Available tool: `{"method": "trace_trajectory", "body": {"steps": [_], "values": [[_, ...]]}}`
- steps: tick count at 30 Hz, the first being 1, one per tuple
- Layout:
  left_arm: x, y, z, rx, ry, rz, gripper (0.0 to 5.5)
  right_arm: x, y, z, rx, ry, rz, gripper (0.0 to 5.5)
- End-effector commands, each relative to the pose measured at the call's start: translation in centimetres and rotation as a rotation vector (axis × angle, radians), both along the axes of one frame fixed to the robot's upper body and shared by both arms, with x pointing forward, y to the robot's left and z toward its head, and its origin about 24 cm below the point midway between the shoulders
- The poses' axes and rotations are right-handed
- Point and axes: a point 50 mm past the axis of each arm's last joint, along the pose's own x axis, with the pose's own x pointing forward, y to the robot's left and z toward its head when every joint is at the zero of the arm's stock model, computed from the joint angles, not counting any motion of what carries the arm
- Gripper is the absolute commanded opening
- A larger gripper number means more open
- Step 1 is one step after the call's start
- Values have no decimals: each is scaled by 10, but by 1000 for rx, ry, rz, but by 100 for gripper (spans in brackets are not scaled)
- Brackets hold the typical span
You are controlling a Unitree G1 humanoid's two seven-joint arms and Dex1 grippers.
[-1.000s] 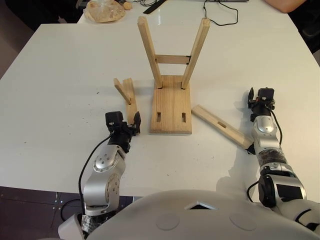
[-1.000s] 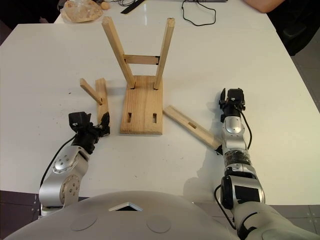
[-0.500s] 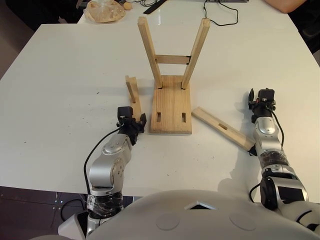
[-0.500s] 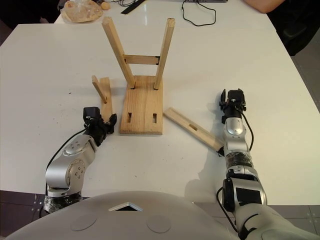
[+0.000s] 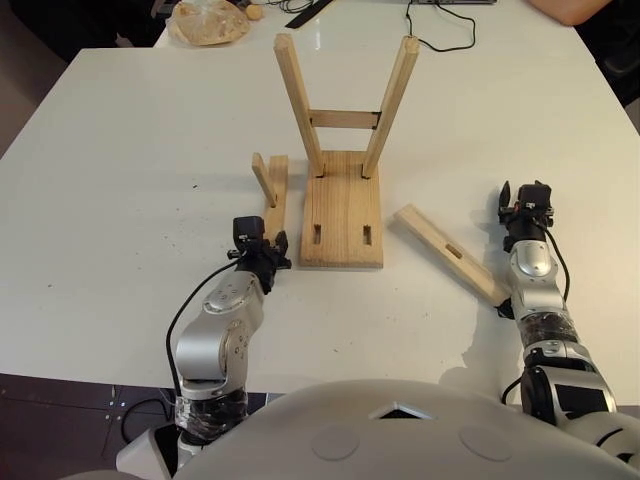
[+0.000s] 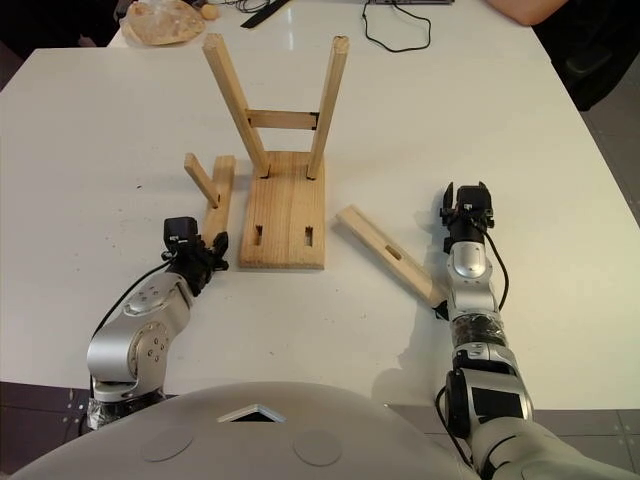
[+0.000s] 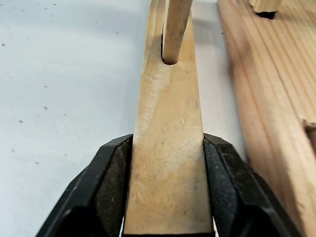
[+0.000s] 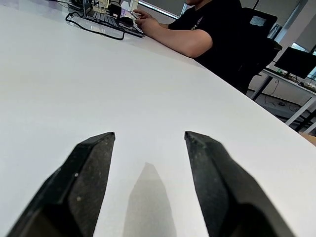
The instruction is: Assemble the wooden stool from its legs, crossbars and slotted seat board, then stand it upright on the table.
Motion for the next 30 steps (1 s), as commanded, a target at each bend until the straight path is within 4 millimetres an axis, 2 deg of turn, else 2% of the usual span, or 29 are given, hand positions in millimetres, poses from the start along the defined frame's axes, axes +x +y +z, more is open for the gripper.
{"method": "trace_trajectory", "body": {"steps": [1,2,4,6,7,11,14,17,18,20,22,24,25,26,30], "values": [[20,28,17,-26,-139,59,206,-15,7,-28,171,136,-85,260],[26,36,24,-36,-182,72,206,-12,8,-24,192,119,-81,260],[48,69,49,-51,-333,122,201,10,15,0,301,20,-27,260],[62,92,70,-111,-452,161,201,30,23,24,388,-54,49,260],[66,99,80,-154,-524,158,201,40,30,40,439,-91,109,260],[73,125,110,-329,-727,173,201,60,49,91,604,-189,335,260],[73,132,116,-370,-768,173,201,61,53,104,642,-198,394,260],[71,151,169,-534,-1017,88,201,68,64,177,807,-361,664,260],[70,153,184,-580,-1079,47,201,68,66,196,838,-398,729,260],[70,145,206,-643,-1140,-74,201,68,66,218,871,-421,795,260],[70,141,214,-668,-1148,-128,201,68,66,224,885,-415,814,260],[59,83,233,-721,-1168,-483,201,68,75,242,880,-424,907,260],[51,61,239,-754,-1169,-625,201,67,79,249,875,-427,952,260],[45,48,242,-779,-1167,-715,201,66,83,255,870,-429,989,260],[38,35,247,-832,-1136,-830,201,57,92,270,840,-430,1116,260]]}}
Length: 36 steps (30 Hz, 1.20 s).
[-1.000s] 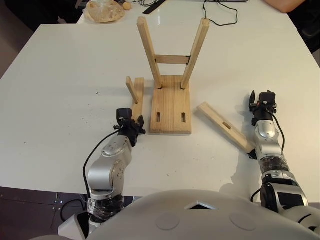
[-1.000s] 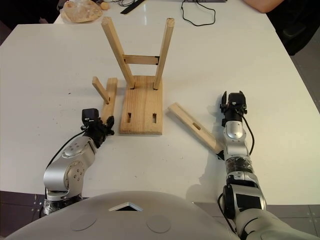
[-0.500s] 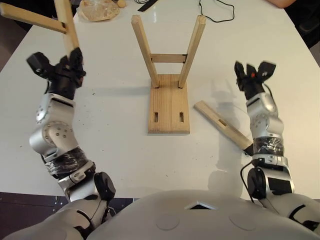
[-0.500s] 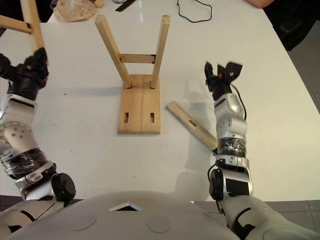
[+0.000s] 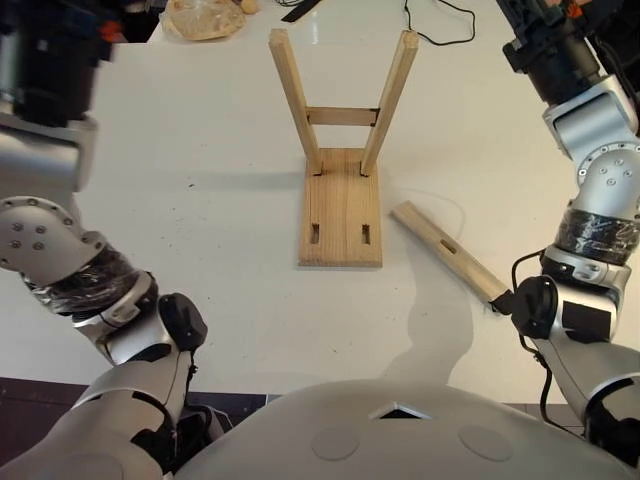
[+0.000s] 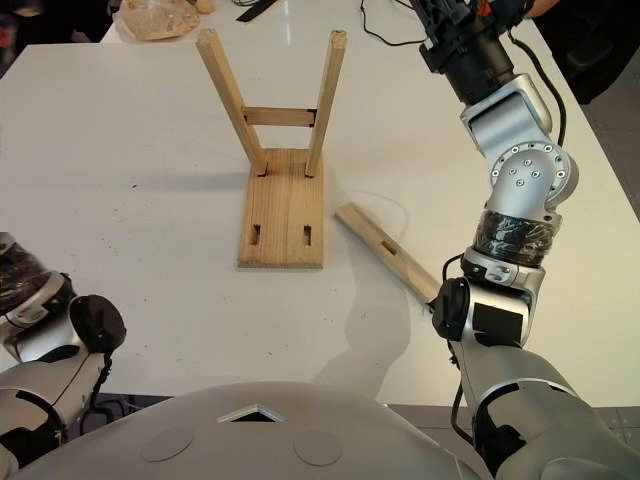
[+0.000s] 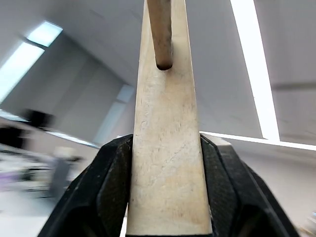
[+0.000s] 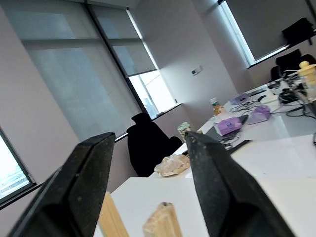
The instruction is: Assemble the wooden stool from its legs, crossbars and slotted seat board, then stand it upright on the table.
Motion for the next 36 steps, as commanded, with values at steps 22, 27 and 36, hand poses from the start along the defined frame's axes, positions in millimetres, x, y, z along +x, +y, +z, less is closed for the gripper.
{"method": "trace_trajectory", "body": {"steps": [22,27,36], "values": [[-19,-39,-54,273,139,-411,201,-56,16,46,-64,-198,594,260],[-17,-42,-61,334,152,-474,201,-58,18,46,-41,-184,678,304],[-14,-38,-72,373,165,-489,201,-62,26,48,-69,-161,761,374]]}}
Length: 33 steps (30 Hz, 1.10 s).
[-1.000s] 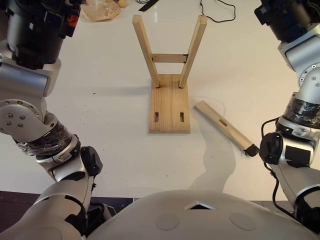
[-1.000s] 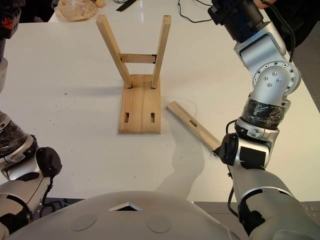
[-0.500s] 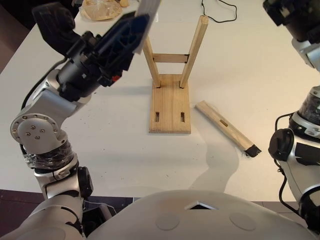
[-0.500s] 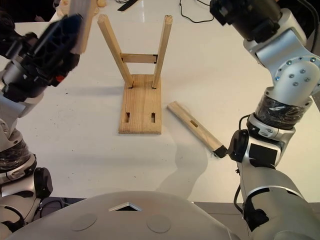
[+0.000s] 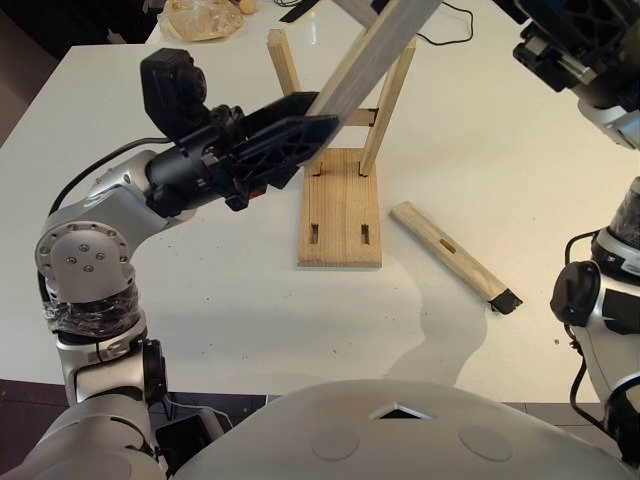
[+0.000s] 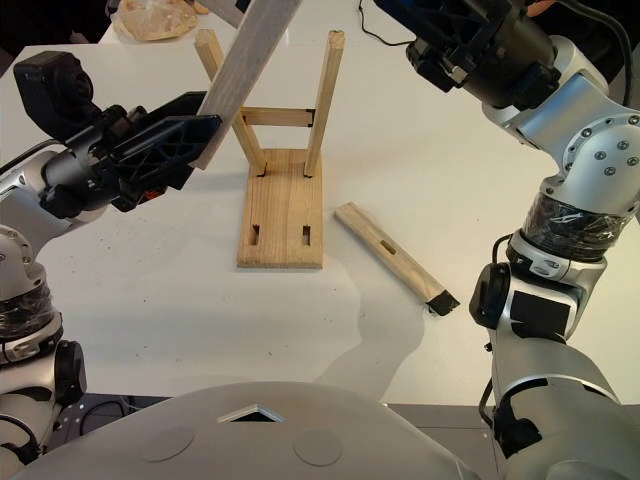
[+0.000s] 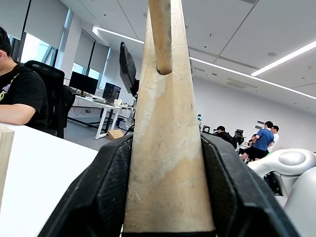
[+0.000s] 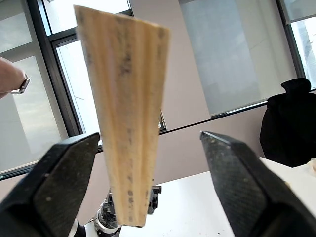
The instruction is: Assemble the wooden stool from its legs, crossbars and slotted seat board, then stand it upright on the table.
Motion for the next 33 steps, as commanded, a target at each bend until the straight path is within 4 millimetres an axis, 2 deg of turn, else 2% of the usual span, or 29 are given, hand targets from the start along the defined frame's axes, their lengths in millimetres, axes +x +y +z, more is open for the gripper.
{"method": "trace_trajectory", "body": {"steps": [1,6,13,18,28,32,33], "values": [[0,1,-5,29,3,-14,201,-5,7,9,-24,-26,48,374],[1,2,-10,48,7,-24,201,-5,12,10,-29,-25,65,374],[2,-1,-11,49,1,-43,201,-3,21,-8,-78,2,75,278],[3,-2,-10,43,-4,-47,201,-3,23,-13,-81,7,78,204],[2,-2,-12,64,-24,-51,201,-8,25,-13,-74,15,112,204],[9,-2,-15,133,-73,21,201,-7,24,-12,-80,20,96,203],[10,-3,-16,134,-75,26,238,-7,23,-12,-78,19,89,202]]}}
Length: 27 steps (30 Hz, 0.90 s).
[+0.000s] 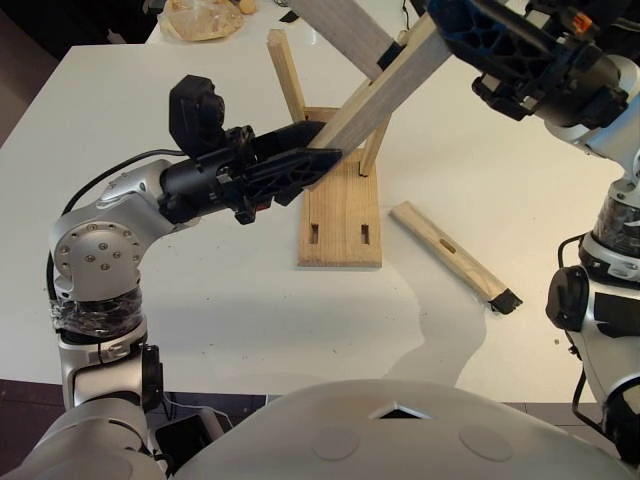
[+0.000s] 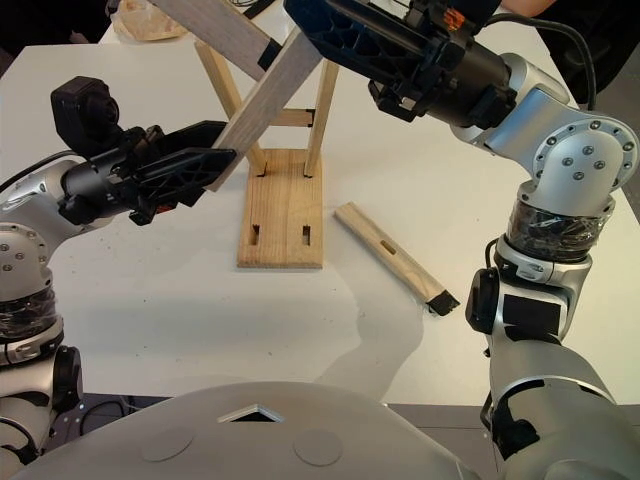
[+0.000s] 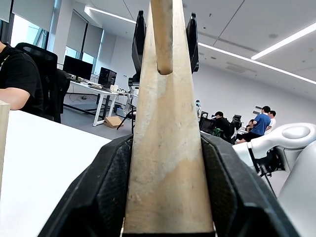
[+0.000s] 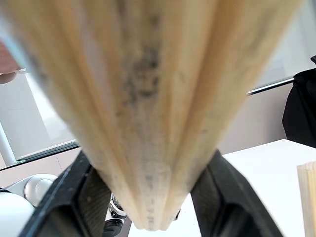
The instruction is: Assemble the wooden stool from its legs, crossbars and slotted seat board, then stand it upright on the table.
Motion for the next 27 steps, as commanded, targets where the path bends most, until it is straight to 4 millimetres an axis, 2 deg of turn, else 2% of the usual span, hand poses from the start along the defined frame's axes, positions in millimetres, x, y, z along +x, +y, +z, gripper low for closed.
{"method": "trace_trajectory", "body": {"steps": [1,5,7,11,13,15,21,24,27], "values": [[7,-3,0,43,-43,52,245,-3,1,1,-4,-7,6,201],[8,-3,-7,64,-32,78,306,-4,0,2,-2,-27,-25,201],[9,0,-15,101,-25,101,318,-3,-2,2,-6,-38,-45,201],[5,18,-53,307,-5,166,318,2,-6,1,-28,-72,-115,201],[4,35,-76,403,24,257,318,3,-8,-1,-55,-111,-145,201],[4,47,-90,434,50,350,318,5,-9,-3,-75,-137,-160,201],[-1,79,-114,384,163,684,318,7,-10,-39,-326,-294,-177,201],[9,83,-108,210,180,933,318,10,-10,-66,-429,-357,-152,201],[19,84,-99,54,202,1108,318,12,-12,-83,-471,-372,-109,201]]}}
